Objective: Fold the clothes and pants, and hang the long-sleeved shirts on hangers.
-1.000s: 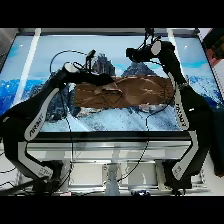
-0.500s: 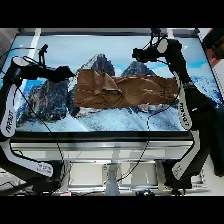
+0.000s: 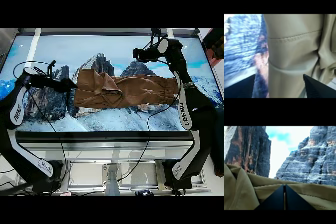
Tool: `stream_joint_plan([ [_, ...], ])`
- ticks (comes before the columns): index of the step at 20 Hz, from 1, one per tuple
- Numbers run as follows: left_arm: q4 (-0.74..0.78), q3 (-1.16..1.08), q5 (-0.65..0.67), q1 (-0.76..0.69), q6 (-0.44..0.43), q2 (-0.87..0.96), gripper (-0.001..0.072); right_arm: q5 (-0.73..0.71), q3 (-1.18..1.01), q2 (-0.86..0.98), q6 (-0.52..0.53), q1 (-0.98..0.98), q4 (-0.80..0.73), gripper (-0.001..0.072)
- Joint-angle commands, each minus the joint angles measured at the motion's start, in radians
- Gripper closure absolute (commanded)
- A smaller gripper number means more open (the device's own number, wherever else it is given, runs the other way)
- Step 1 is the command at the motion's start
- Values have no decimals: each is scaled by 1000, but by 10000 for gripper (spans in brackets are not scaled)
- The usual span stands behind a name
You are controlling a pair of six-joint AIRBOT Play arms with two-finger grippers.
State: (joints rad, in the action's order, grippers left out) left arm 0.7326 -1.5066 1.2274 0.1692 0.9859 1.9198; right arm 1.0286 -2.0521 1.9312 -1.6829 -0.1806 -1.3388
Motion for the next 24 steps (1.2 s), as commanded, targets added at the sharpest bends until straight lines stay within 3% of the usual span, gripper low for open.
stream_joint_plan([
  [1,-47,0,-35,-54,-7,58,-3,2,0,-1,0,-1,8,684],
  [3,-50,0,-79,-91,-7,70,3,8,0,-1,0,-1,16,684],
  [4,-61,0,-105,-105,-7,71,80,9,0,-1,0,-1,18,684],
  [7,-122,-1,-116,-120,-7,68,690,9,0,-1,3,-1,17,684],
  [11,-129,-21,-69,-118,2,-14,698,51,0,-1,54,0,9,684],
  [12,-116,-35,-56,-118,41,-52,698,73,0,-1,70,0,1,684],
  [14,-17,-84,-36,-118,202,-141,698,114,0,-1,92,0,-1,684],
  [17,193,-216,116,-127,336,-243,698,155,0,-1,106,0,0,684],
  [19,245,-278,181,-134,354,-291,698,157,9,0,106,-2,13,684],
  [24,255,-288,185,-148,391,-334,698,147,79,4,106,-34,86,684],
])
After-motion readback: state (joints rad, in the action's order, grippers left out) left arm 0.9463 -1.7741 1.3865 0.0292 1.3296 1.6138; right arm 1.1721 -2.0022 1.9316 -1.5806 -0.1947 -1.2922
